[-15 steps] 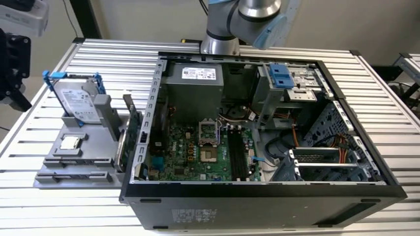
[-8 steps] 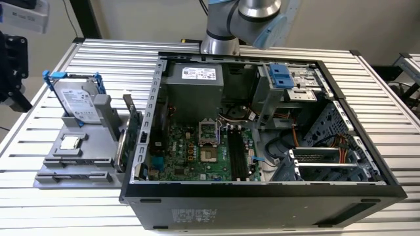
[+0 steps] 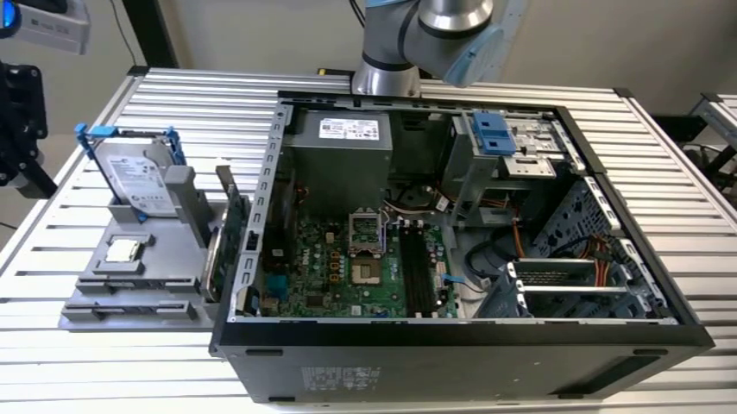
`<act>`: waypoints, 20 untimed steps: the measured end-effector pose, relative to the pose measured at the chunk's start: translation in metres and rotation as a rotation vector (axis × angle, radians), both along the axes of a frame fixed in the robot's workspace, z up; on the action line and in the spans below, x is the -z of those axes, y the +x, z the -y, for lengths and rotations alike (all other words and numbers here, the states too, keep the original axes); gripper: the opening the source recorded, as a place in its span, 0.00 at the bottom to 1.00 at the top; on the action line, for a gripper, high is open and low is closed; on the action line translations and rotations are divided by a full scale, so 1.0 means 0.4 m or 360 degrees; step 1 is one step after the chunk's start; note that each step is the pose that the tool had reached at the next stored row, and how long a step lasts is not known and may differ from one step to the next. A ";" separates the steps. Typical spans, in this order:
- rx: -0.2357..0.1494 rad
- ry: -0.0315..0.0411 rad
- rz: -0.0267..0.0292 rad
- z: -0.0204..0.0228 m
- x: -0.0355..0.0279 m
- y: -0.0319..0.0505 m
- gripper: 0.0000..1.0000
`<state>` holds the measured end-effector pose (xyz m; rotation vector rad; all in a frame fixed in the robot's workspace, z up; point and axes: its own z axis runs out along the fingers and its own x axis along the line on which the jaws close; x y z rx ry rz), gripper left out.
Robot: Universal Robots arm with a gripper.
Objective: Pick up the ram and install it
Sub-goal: 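Pick up the ram and move it above insertion slot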
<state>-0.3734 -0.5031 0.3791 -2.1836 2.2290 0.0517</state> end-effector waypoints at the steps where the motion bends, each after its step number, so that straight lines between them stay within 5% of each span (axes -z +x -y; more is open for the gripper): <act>1: -0.0030 0.0000 0.00000 0.000 0.001 0.000 0.00; 8: -0.0192 0.0000 -0.00001 0.000 0.004 0.000 0.00; 16: -0.0195 0.0000 0.00000 0.000 0.004 0.000 0.00; 17: -0.0196 0.0000 0.00001 0.000 0.004 0.000 1.00; 20: -0.0196 0.0000 0.00000 0.000 0.004 0.000 1.00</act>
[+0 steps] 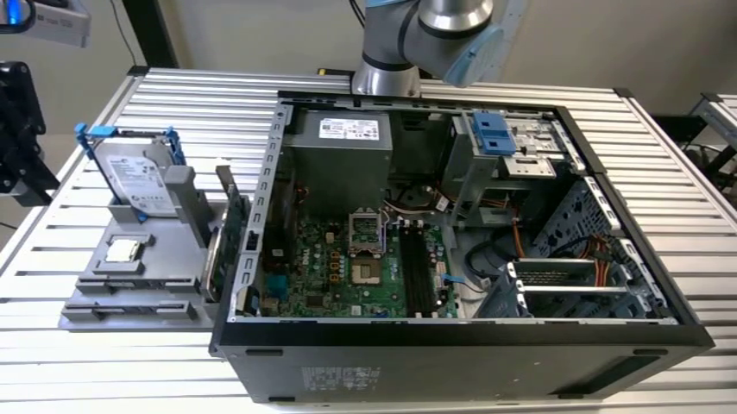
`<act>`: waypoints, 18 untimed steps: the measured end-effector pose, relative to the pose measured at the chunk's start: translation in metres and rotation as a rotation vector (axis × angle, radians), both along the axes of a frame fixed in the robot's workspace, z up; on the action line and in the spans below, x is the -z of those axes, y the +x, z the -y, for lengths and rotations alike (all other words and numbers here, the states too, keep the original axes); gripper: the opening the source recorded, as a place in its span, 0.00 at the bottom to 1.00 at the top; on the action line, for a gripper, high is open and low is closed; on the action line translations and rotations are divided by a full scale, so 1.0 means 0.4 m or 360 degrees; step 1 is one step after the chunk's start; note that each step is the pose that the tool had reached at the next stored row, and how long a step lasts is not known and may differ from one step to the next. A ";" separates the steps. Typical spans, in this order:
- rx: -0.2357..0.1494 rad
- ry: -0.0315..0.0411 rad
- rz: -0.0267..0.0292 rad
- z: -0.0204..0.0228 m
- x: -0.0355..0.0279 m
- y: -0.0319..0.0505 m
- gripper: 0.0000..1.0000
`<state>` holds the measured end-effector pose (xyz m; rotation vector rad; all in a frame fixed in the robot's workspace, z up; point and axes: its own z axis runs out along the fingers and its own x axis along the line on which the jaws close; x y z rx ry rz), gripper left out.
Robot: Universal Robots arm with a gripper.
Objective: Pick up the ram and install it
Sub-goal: 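Pick up the ram and move it above insertion slot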
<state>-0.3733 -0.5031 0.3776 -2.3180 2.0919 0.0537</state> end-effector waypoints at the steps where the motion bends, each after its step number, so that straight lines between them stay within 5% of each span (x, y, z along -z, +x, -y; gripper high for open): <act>1: 0.0000 0.0000 0.00000 0.000 0.000 0.000 1.00; 11: 0.0025 0.0000 -0.00003 -0.001 0.004 0.000 1.00; 18: 0.0035 0.0000 0.00000 -0.002 0.023 0.000 1.00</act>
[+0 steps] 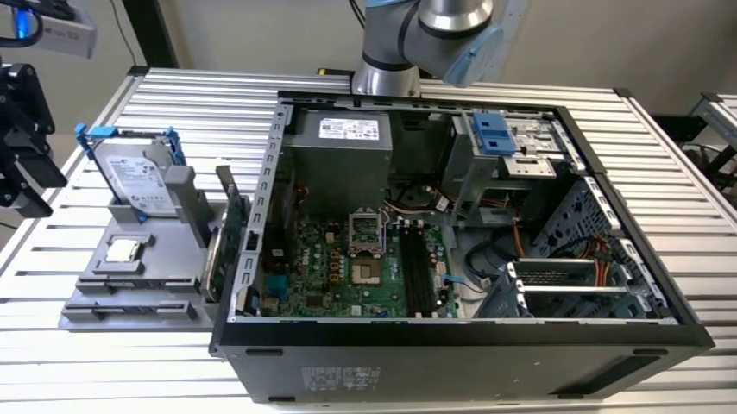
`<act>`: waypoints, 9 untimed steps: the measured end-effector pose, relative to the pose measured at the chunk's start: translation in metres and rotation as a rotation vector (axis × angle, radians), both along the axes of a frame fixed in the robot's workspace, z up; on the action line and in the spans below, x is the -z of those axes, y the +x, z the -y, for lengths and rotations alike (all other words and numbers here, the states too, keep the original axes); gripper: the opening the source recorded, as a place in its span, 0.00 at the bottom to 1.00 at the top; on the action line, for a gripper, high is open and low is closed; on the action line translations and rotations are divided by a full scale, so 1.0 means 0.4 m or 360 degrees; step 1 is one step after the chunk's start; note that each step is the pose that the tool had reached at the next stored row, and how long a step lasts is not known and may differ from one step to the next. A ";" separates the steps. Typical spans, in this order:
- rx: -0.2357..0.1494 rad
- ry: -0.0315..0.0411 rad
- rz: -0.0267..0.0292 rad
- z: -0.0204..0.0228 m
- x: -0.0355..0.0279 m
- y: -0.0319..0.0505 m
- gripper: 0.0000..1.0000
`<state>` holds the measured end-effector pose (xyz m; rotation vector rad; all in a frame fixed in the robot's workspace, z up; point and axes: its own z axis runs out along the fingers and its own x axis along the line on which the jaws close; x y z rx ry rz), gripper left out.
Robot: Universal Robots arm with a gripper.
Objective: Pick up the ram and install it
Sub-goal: 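Pick up the ram and move it above insertion slot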
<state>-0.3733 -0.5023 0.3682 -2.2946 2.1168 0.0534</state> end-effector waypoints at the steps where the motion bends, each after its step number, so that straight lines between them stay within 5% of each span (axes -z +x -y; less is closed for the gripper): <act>1: 0.0000 0.0000 0.00000 0.000 0.004 0.000 1.00; 9: 0.0001 0.0000 0.00000 0.000 0.032 0.000 1.00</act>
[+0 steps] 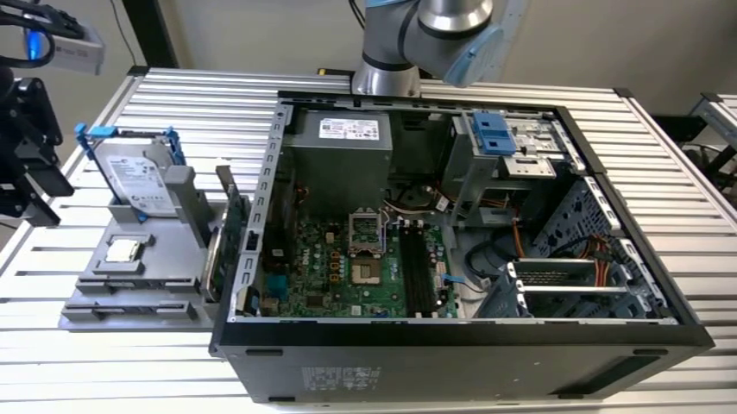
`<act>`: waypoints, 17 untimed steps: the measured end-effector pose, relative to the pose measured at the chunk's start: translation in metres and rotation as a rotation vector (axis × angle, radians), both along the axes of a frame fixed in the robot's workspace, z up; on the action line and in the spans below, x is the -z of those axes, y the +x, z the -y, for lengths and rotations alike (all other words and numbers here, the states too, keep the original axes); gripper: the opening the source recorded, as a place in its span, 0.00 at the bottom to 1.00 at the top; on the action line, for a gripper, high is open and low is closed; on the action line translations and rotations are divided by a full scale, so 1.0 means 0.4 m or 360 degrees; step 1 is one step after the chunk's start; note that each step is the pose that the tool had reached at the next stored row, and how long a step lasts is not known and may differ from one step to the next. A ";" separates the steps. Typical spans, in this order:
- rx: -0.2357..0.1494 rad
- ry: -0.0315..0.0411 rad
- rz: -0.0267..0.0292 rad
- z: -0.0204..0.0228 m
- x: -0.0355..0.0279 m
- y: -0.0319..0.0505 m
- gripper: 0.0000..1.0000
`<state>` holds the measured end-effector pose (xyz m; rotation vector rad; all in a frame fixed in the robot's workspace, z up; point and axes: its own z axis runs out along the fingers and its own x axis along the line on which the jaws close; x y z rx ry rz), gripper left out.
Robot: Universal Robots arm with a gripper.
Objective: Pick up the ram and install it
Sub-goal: 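Pick up the ram and move it above insertion slot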
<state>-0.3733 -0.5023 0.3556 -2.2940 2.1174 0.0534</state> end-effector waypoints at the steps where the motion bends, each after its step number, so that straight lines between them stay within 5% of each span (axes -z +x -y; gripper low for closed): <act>1: 0.0000 0.0000 0.00000 0.000 0.005 0.000 1.00; 17: 0.0001 0.0000 0.00002 0.001 0.063 0.000 1.00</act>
